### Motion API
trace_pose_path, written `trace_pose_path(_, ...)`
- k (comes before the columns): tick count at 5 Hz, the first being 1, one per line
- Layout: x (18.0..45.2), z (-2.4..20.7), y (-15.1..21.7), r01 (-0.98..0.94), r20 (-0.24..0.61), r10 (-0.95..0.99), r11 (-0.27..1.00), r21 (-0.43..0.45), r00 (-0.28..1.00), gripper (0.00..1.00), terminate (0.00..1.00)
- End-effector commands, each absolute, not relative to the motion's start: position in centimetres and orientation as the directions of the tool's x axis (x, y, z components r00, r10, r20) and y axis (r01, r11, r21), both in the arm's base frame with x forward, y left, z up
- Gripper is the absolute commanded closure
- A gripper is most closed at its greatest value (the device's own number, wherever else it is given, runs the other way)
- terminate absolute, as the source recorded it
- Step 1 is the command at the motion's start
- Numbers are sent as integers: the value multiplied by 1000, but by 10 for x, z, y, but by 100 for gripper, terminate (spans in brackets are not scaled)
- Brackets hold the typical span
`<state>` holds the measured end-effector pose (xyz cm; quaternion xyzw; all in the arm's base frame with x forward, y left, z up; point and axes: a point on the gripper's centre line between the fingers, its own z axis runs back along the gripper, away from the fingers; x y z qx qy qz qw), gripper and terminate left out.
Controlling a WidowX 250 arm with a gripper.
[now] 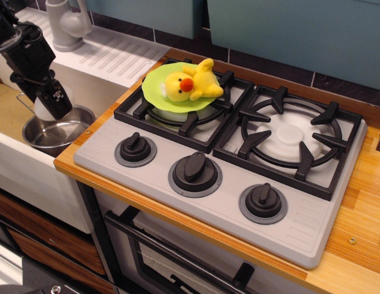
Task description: Put stuffedduck on plate and egg in pot or pan in sink
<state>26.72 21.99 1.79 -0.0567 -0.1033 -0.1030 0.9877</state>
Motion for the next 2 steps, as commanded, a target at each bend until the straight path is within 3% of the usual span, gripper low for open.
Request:
trace_pose_path(1,280,62,214,187,159,-175,981,-60,972,0,0)
trace_pose_path(2,278,77,210,184,133,-176,982,-48,975,0,100)
